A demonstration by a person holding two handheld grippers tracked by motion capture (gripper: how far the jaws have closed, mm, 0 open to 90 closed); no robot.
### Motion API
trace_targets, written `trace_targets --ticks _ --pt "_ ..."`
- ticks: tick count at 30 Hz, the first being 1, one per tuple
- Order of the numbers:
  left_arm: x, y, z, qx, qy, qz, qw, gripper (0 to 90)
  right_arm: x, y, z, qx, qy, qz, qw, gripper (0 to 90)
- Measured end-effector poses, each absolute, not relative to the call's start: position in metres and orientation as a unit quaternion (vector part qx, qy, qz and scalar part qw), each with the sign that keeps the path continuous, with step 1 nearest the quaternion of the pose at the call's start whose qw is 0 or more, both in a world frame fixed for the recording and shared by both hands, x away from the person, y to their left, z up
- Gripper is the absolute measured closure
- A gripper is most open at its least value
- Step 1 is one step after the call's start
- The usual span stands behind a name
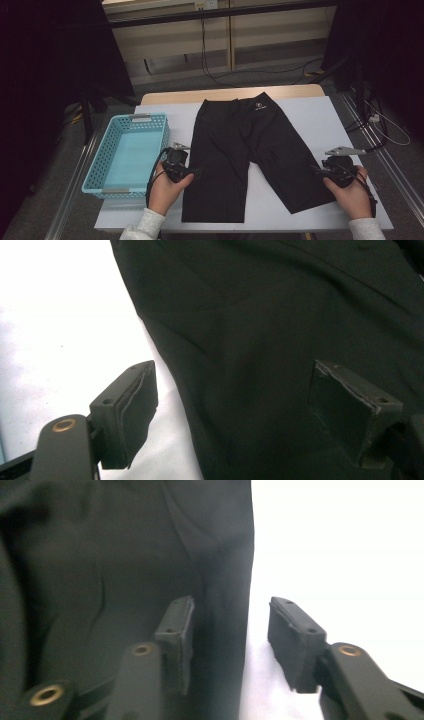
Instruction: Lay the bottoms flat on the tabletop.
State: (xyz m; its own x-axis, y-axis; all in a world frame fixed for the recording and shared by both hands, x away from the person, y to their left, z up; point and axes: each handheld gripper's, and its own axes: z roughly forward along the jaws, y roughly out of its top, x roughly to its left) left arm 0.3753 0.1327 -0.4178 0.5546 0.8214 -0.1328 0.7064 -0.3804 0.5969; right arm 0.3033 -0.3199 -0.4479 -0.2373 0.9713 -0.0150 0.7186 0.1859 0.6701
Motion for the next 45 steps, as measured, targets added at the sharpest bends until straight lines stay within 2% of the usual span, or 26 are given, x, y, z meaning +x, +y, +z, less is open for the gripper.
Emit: trace_targets --ticks 2,5,6,31,45 --pt "0.375 0.132 -0.419 0.826 0.462 0.093 0.307 20.0 0.304 -0.321 -0.449 0.578 0.73 0.292 0.217 66.7" --pt "0.375 0.132 -0.42 0.827 0.463 0.092 0.304 20.1 0.305 -0.322 -0.45 0.579 0.726 0.303 0.214 88.2" --pt "0.375 0.132 -0.42 0.827 0.464 0.09 0.305 20.0 0.305 -0.323 -0.451 0.581 0.724 0.306 0.211 89.8" --pt "0.377 0.132 -0.421 0.827 0.464 0.085 0.305 20.1 0.289 -0.342 -0.447 0.591 0.721 0.313 0.184 90.0" --pt "0.377 0.132 -0.419 0.828 0.461 0.085 0.308 20.1 0.271 -0.34 -0.444 0.594 0.724 0.32 0.142 90.0"
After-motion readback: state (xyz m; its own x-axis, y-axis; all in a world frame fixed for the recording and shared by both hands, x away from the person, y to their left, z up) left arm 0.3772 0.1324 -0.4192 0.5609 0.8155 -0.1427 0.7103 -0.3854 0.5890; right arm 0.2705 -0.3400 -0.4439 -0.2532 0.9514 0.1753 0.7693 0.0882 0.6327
